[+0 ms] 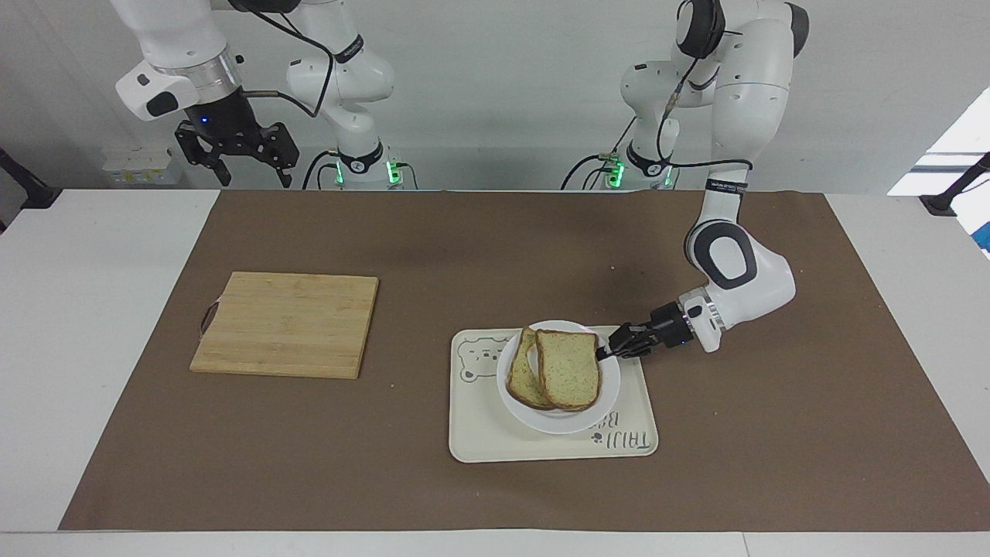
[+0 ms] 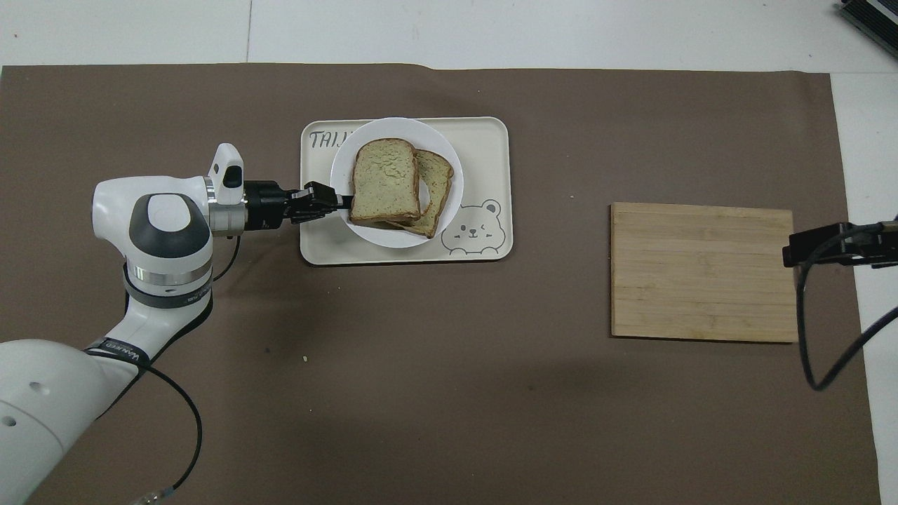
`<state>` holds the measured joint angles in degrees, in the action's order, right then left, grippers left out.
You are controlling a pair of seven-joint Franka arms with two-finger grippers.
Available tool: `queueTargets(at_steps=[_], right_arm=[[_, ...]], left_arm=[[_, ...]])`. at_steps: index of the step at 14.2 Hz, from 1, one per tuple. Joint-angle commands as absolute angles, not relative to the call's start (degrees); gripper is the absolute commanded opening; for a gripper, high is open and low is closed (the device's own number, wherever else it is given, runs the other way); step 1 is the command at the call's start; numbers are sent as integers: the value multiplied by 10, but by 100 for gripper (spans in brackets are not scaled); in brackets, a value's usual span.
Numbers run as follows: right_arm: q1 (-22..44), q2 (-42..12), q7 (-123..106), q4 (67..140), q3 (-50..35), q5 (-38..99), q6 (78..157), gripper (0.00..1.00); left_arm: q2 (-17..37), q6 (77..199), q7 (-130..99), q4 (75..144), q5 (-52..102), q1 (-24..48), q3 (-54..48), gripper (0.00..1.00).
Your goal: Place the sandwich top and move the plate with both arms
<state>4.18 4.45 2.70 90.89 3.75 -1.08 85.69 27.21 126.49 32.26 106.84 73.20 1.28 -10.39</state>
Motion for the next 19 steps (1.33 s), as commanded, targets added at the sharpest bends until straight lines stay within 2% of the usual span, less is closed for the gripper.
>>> queueTargets(at_steps=[1,8,11,17,19], right_arm=[[37,43,11,906,36,-4,861,100],[37,43,11,907,36,-4,861,100],[37,43,11,906,36,-4,861,100],[37,43,11,906,36,-4,861,100],[37,43,11,906,36,-4,861,100]], left_arm=[[302,1279,315,1034,725,13,-113,0],[301,1303,310,1041,727,33,-113,0],[299,1296,304,1042,725,30,-113,45],[285,1291,304,1040,676,25,-108,53],[270,1295,303,1042,653,27,-106,52]])
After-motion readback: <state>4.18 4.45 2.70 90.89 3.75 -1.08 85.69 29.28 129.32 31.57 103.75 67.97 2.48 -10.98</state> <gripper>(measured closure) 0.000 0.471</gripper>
